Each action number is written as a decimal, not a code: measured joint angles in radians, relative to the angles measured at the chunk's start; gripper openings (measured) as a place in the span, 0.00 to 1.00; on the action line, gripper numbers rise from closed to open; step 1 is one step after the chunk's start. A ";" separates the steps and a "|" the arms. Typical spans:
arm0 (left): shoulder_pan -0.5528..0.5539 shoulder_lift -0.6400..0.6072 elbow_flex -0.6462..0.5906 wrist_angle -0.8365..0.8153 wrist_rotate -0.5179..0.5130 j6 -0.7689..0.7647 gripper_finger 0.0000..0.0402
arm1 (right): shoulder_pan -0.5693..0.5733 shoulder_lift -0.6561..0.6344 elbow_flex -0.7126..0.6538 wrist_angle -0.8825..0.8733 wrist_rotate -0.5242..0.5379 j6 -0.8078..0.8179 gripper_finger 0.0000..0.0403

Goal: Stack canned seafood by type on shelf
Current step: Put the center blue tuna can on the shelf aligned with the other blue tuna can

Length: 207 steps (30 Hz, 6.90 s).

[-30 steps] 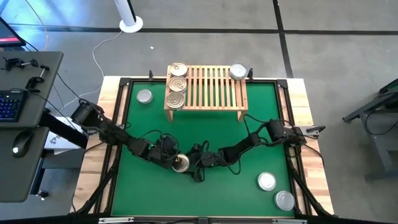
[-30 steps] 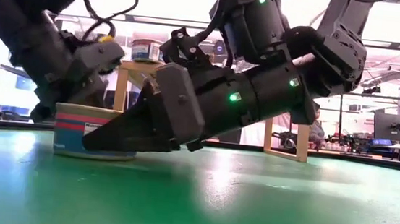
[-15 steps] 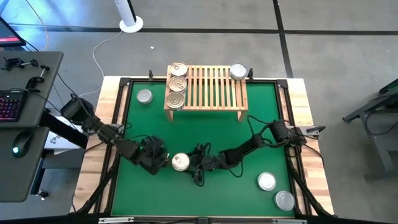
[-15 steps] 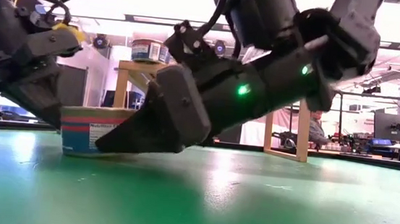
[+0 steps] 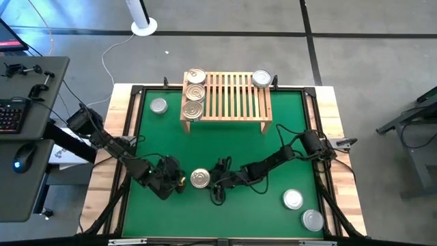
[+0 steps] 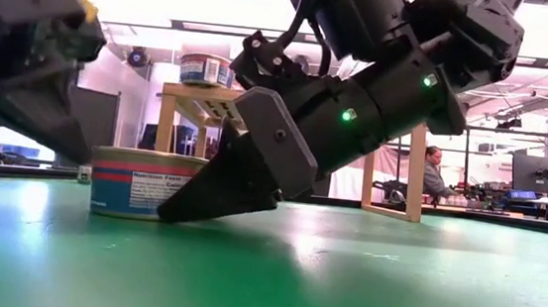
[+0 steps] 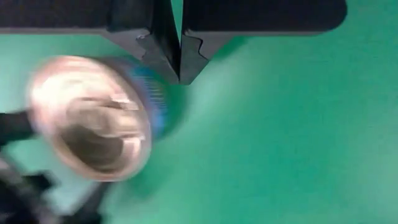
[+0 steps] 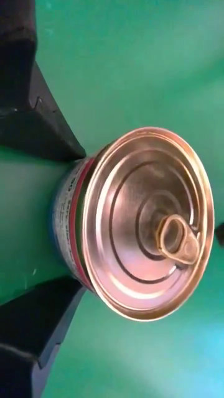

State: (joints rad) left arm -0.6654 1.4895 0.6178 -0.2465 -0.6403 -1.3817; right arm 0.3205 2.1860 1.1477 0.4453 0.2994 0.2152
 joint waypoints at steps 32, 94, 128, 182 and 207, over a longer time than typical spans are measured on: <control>0.026 0.128 0.000 0.271 -0.067 0.103 0.00 | -0.058 0.055 -0.007 0.174 -0.120 -0.157 0.98; -0.040 0.058 -0.002 0.095 -0.260 0.067 0.00 | -0.821 -0.294 0.407 -0.656 -0.286 -0.241 0.95; -0.040 0.058 -0.001 0.095 -0.260 0.059 0.00 | -0.839 -0.288 0.402 -0.767 -0.331 -0.299 0.96; 1.220 0.097 0.774 -0.109 0.611 1.399 0.00 | -0.833 -0.286 0.474 -0.750 -0.390 -0.444 0.96; 1.304 0.294 0.955 -0.342 0.676 1.465 0.00 | -0.848 -0.295 0.477 -0.905 -0.330 -0.490 0.96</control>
State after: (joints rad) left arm 0.6387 1.7830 1.5732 -0.5880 0.0361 0.0832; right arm -0.5278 1.8908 1.6251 -0.4593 -0.0303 -0.2752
